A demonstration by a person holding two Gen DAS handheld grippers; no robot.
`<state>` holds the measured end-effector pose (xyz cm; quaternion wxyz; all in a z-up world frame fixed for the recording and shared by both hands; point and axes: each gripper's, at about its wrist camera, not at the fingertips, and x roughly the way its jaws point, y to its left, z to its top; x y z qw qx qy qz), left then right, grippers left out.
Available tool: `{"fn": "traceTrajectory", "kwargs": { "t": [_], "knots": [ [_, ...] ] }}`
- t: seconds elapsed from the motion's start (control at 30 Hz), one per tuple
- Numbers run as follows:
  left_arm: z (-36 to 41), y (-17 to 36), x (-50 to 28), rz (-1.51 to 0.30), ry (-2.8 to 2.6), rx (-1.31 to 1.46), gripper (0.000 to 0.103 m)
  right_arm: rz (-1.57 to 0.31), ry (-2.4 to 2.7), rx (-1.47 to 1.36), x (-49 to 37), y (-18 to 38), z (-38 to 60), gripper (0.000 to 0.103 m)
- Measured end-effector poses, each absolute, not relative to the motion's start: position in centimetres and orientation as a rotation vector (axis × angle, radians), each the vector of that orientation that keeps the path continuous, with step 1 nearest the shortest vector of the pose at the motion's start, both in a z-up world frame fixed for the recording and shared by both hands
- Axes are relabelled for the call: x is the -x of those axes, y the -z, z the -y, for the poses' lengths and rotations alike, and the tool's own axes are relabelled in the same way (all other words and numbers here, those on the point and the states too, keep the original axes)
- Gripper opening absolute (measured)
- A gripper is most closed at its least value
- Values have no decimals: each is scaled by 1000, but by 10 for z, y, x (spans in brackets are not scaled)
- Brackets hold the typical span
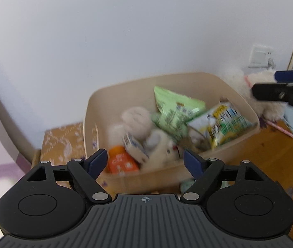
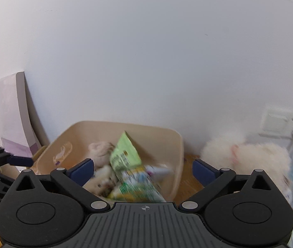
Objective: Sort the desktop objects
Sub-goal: 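Grasp the brown patterned sock with the left tool while the right tool grasps the long dark packet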
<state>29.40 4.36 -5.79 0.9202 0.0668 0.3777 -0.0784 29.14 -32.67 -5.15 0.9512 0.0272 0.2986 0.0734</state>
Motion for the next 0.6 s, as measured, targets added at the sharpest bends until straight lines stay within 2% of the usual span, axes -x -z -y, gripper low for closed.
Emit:
{"fn": "traceTrajectory", "kwargs": {
  "t": [0.33,0.6],
  "knots": [
    [-36,80,-239,-852,201,-122,82,-725,-80,-113,-225,88,375,103],
    [-17,110,-199,-991,207,-8,82,-920,-5,-278,-192,129,394,103]
  ]
}}
